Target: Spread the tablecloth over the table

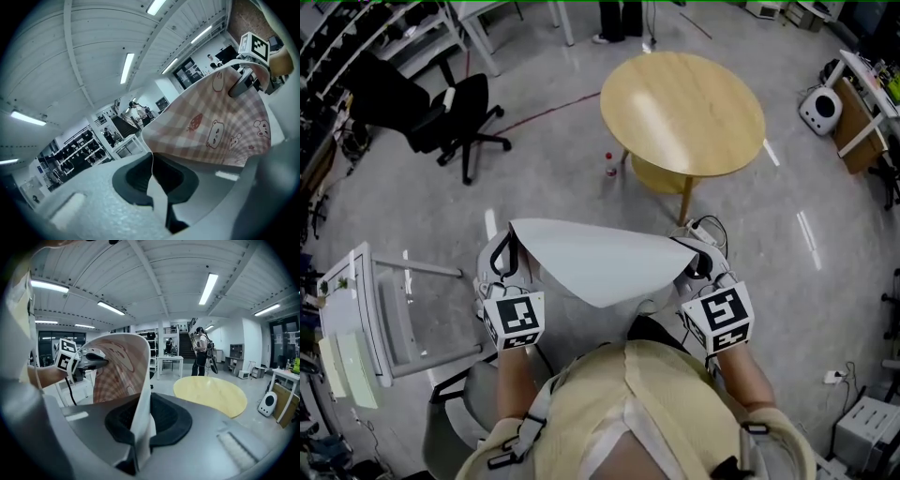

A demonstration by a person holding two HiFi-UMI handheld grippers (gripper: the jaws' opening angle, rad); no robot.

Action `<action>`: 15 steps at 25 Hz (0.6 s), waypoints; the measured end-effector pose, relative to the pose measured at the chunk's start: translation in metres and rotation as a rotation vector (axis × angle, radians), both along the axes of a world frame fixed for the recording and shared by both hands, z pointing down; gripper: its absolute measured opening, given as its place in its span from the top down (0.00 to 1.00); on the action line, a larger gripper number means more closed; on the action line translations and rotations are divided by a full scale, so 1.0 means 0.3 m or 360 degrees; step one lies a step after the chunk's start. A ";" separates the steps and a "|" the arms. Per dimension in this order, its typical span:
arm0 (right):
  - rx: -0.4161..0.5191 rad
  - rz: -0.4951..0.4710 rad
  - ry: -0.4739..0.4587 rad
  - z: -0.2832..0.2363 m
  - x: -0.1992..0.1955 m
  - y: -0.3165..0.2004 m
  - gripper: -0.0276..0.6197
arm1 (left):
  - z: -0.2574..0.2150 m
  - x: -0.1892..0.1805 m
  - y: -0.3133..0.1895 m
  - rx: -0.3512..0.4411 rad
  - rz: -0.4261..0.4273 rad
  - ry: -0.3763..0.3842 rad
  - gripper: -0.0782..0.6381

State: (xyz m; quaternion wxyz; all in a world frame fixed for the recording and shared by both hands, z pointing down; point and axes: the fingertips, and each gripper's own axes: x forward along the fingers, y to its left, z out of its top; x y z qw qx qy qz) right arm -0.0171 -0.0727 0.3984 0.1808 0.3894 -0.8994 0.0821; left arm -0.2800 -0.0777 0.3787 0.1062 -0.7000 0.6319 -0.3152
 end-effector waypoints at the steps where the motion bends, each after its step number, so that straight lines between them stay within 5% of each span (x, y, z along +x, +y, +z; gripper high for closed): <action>1: 0.0007 -0.0017 -0.0007 -0.004 0.008 -0.026 0.95 | -0.010 0.008 -0.030 0.0016 -0.0014 -0.0011 0.88; 15: 0.0167 -0.0043 -0.0060 -0.112 0.157 -0.256 0.95 | -0.175 0.172 -0.373 0.0202 0.0025 -0.0084 0.88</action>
